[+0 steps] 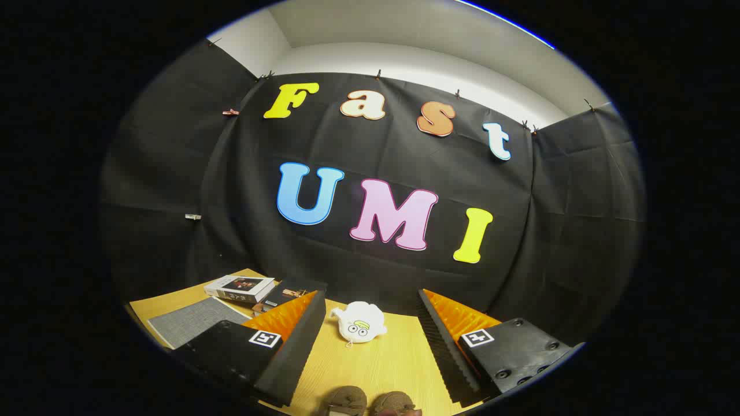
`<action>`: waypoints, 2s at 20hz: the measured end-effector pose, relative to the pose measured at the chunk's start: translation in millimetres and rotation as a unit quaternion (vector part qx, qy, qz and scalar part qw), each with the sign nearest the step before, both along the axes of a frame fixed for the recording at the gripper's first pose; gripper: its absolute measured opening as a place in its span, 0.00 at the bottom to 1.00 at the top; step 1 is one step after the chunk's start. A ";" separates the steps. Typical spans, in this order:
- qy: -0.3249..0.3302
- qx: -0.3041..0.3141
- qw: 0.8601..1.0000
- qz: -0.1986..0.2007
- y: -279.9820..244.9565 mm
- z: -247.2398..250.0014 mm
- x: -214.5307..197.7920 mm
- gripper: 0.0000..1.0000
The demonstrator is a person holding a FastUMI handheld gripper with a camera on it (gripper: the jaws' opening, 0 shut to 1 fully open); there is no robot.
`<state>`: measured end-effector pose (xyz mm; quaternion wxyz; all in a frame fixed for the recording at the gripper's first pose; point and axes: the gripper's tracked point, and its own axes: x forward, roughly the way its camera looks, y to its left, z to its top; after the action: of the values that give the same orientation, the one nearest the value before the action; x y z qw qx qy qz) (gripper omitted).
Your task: Open the storage box then place both shoes into the box .Put the left shoe in first, then the right shoe, with the right side of both shoes facing outward in a uniform manner.
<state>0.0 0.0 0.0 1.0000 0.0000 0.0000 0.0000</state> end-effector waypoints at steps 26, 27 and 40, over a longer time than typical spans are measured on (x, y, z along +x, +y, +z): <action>0.134 0.099 0.975 0.145 59.9 -75.8 8.5 0.97; 0.145 0.118 0.968 0.166 68.3 -81.7 8.3 0.97; 0.341 0.366 0.792 0.350 166.5 -172.4 -32.6 0.98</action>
<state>-32.6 166.5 -172.4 0.7919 0.3661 0.3413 0.3497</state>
